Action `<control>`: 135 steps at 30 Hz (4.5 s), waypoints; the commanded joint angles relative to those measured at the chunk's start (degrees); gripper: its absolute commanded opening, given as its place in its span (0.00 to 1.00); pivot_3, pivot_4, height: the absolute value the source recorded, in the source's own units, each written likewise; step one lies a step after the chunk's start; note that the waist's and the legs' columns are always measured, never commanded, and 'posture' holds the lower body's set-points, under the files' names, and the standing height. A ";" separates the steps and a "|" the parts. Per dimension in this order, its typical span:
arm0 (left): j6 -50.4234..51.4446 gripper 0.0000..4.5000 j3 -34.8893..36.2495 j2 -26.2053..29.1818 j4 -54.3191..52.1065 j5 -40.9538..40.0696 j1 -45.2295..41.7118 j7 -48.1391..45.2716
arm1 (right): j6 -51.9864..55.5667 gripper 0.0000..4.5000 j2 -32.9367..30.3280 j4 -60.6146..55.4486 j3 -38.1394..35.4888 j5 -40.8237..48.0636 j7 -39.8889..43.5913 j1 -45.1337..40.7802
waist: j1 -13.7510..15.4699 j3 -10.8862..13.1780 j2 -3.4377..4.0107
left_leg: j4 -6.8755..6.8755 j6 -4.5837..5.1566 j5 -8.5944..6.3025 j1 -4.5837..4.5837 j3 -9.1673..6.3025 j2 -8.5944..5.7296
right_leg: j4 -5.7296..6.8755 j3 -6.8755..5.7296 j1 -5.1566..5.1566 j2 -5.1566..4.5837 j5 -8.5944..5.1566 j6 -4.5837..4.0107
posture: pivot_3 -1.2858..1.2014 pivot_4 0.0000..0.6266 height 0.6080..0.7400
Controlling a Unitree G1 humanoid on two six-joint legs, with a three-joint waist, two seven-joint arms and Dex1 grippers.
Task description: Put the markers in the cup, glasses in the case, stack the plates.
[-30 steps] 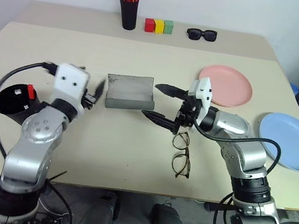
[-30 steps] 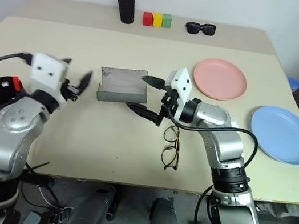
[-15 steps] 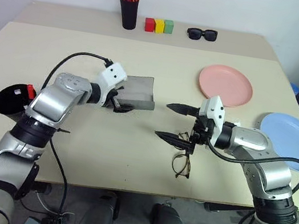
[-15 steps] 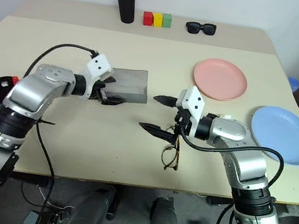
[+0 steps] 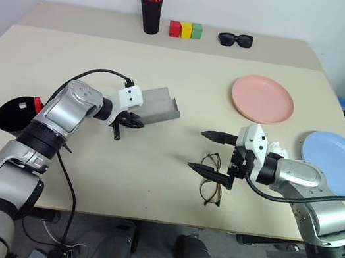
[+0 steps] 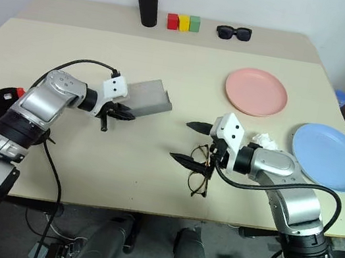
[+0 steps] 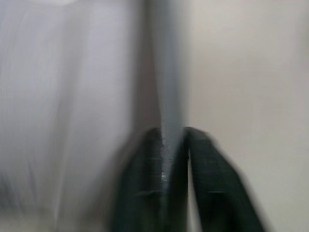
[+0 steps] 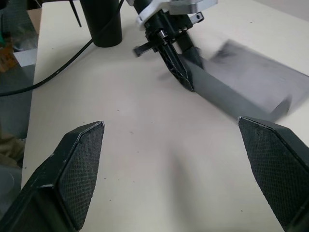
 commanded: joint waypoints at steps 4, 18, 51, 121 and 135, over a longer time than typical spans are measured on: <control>-3.48 0.01 2.00 5.39 -15.47 -2.27 5.87 -7.55 | 4.98 1.00 -4.50 -1.25 -1.20 0.76 0.00 0.28 | -0.02 0.00 0.00 | 0.01 0.02 -0.01 -0.01 0.01 -0.01 | -0.01 0.00 0.00 -0.04 -0.05 -0.08 | 0.52 0.24 1.00; 4.11 0.52 4.69 4.60 -29.08 -4.13 12.88 -2.21 | 24.28 1.00 -8.11 -0.86 -9.39 8.14 -5.77 3.73 | 0.29 0.00 0.00 | 0.05 0.08 -0.03 -0.02 0.01 -0.02 | -0.06 -0.01 0.04 -0.08 -0.09 -0.10 | 0.52 0.24 1.00; 16.61 0.53 18.10 9.66 -62.72 -14.83 47.71 14.65 | 56.92 0.24 4.08 4.91 -20.92 25.52 -24.40 0.14 | 0.11 -0.02 0.07 | 0.09 0.17 -0.11 -0.02 0.09 -0.02 | -0.23 0.01 0.11 -0.15 -0.23 -0.29 | 0.52 0.24 1.00; 34.83 0.01 18.82 -17.93 -23.05 -16.40 1.30 48.96 | -4.04 0.63 2.52 3.62 2.27 -14.48 3.97 -10.13 | 1.16 -0.03 0.04 | 0.19 0.20 -0.12 0.05 0.23 -0.31 | 0.06 -0.08 0.11 -0.08 0.01 0.23 | 0.52 0.24 1.00; 34.29 0.01 7.10 -9.79 -17.36 -15.00 -1.23 28.80 | -0.49 0.63 1.05 -3.57 -5.88 -12.17 -6.47 1.24 | 0.03 -0.02 0.04 | 0.16 0.18 -0.11 0.06 0.09 -0.25 | 0.06 -0.06 0.10 -0.10 -0.01 0.24 | 0.52 0.24 1.00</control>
